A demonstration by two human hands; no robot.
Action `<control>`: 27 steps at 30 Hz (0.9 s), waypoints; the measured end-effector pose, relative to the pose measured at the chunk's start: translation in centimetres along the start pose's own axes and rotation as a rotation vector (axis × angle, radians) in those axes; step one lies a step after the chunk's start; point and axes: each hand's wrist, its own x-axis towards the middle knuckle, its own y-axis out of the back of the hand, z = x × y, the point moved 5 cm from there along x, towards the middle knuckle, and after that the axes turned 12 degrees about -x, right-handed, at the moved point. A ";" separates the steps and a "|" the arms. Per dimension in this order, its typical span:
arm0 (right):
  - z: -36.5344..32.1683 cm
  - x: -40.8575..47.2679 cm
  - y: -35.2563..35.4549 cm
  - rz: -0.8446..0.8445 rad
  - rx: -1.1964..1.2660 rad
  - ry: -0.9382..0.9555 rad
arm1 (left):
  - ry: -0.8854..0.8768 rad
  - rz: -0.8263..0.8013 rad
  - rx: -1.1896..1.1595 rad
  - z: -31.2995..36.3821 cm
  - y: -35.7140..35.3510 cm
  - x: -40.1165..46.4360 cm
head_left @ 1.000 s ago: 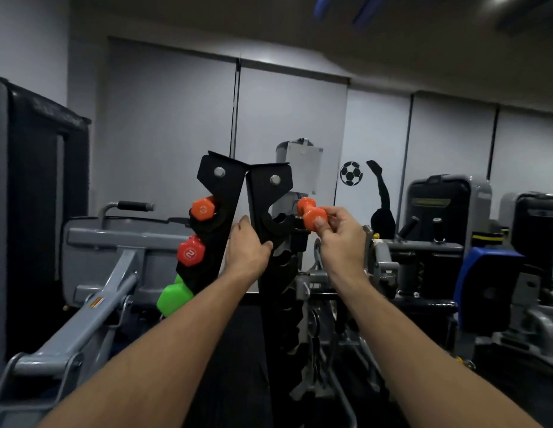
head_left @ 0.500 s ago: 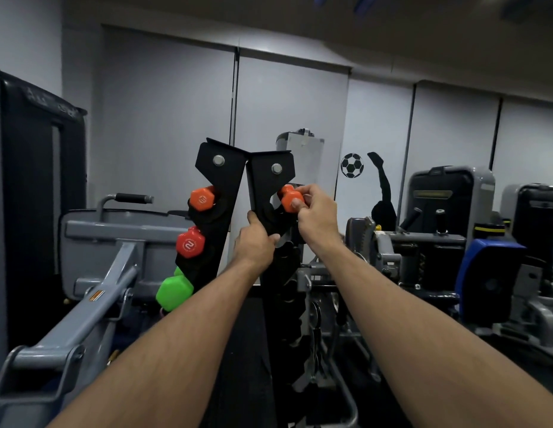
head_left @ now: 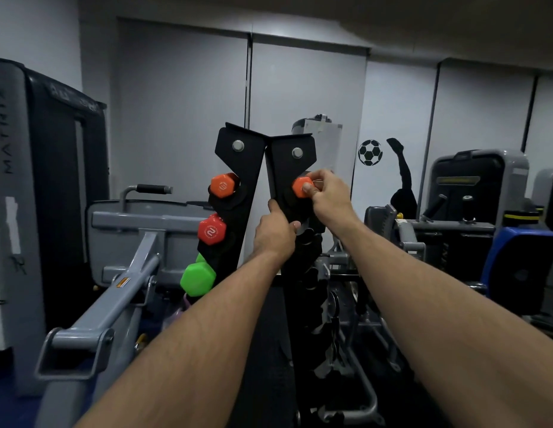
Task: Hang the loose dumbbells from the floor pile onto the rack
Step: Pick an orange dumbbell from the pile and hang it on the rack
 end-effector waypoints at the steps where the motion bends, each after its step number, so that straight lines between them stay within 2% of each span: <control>1: 0.0 0.0 0.0 -0.005 0.012 0.002 | -0.003 0.002 0.003 0.0 0.0 0.0; 7: 0.7 -0.1 0.2 -0.053 0.064 0.011 | -0.007 0.005 0.002 -0.3 -0.2 0.1; 18: 1.0 -0.1 0.1 -0.188 -0.022 0.056 | 0.020 -0.018 -0.012 -0.6 -0.2 -0.1; 27: 1.0 -0.4 0.0 -0.193 -0.064 0.065 | 0.003 -0.043 -0.035 -0.7 0.2 -0.6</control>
